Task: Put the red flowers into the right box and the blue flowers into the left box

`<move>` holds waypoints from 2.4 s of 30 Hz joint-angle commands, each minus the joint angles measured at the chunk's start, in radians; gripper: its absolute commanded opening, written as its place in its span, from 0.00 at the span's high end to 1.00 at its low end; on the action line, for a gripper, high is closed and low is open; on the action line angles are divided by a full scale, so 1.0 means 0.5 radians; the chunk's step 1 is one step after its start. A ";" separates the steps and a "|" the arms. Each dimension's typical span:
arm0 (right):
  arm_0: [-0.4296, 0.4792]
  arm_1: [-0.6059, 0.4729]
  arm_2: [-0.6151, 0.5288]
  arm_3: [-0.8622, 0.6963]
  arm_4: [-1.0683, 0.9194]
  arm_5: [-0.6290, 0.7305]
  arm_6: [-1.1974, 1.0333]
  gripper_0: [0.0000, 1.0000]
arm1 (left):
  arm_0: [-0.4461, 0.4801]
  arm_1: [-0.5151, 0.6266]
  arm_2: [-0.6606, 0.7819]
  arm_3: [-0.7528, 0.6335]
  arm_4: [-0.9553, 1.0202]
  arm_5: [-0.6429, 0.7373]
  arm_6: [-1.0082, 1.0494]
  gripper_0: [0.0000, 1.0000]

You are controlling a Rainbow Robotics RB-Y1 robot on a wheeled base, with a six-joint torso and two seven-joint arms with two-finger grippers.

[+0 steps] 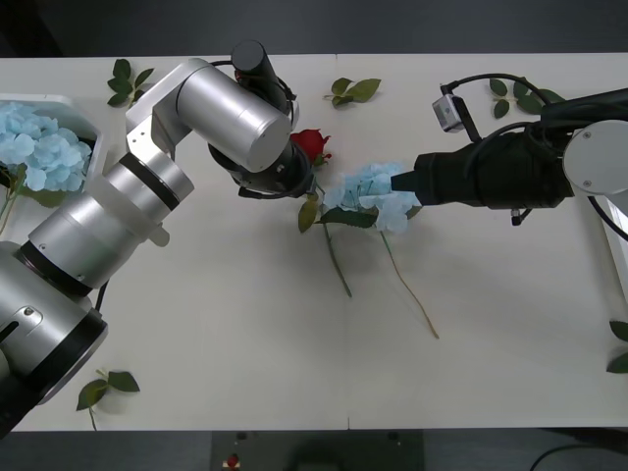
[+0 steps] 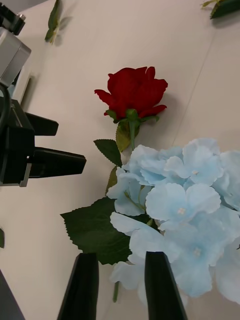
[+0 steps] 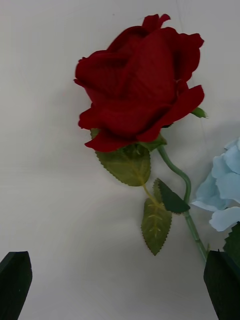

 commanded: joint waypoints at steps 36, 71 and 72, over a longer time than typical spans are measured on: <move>0.060 -0.588 0.166 0.114 -1.117 0.128 1.052 0.00 | -0.084 -0.253 -0.347 0.387 -0.297 -0.422 0.391 0.00; 0.072 -0.548 0.498 -0.399 0.362 -0.130 -0.283 0.00 | -0.084 -0.284 -0.402 0.513 -0.355 -0.450 0.387 1.00; 0.072 -0.539 0.498 -0.423 0.429 -0.099 -0.350 0.00 | -0.084 -0.281 -0.405 0.513 -0.371 -0.450 0.387 1.00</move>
